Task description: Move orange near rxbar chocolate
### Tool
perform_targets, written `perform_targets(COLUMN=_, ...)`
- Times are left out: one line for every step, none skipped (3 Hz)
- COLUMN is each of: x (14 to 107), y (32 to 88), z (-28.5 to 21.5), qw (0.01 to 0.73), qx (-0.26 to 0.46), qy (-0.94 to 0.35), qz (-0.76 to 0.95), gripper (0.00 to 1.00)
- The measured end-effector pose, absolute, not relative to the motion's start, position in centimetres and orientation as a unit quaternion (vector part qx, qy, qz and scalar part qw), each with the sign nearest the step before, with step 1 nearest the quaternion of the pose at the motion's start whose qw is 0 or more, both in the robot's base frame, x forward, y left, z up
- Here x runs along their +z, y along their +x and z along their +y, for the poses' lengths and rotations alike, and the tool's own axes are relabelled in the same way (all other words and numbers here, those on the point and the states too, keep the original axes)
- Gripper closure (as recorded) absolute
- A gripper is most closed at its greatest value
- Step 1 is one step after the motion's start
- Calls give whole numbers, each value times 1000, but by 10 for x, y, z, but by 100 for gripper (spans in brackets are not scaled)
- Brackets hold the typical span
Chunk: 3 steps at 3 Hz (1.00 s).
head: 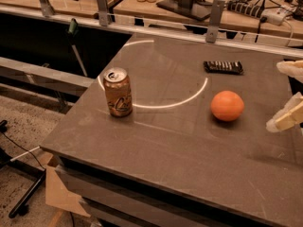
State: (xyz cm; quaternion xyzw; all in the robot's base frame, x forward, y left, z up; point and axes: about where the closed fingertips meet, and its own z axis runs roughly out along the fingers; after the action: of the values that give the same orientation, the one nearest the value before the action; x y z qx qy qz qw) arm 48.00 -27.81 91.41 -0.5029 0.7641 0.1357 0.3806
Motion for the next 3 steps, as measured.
perform_targets(x=904, y=486, z=-265, qw=396, qx=162, qy=-498, qz=754, gripper=0)
perform_targets(x=886, y=496, z=-243, qw=401, qx=204, qy=-499, qz=741, gripper=0)
perform_targets(x=870, y=499, z=-229, qw=393, qx=235, qy=-500, qz=735, gripper=0)
